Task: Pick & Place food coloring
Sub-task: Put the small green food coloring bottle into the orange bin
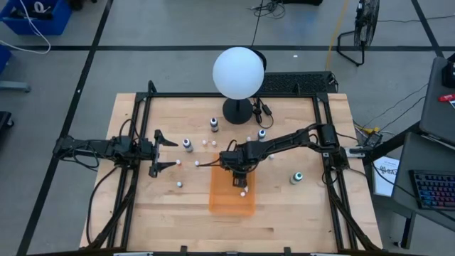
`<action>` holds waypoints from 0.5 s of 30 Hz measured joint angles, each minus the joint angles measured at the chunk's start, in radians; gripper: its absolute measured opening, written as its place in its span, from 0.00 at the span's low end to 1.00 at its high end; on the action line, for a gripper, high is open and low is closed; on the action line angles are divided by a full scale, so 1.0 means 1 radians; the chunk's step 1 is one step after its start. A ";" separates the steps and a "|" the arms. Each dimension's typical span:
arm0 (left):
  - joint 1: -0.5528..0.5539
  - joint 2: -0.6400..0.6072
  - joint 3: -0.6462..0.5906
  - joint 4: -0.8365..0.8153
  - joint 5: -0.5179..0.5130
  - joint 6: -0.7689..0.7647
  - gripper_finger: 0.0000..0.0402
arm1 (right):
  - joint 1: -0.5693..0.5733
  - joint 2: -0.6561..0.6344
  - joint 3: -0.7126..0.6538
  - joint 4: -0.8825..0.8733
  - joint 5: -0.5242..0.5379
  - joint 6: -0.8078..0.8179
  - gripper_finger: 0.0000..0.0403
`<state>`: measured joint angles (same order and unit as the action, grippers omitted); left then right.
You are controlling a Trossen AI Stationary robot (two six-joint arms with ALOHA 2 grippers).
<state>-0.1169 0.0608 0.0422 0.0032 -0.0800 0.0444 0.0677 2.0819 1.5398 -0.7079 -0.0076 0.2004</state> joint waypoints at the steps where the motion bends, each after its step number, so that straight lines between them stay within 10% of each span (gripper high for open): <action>1: 0.000 0.000 0.000 0.000 0.000 0.000 0.88 | 0.000 0.000 0.005 -0.002 0.000 -0.001 0.42; 15: 0.000 0.000 0.000 0.000 0.000 0.000 0.87 | 0.020 -0.042 0.136 -0.321 -0.012 0.092 0.45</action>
<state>-0.1173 0.0608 0.0422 0.0032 -0.0800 0.0444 0.0876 2.0396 1.6759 -1.0290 -0.0195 0.2920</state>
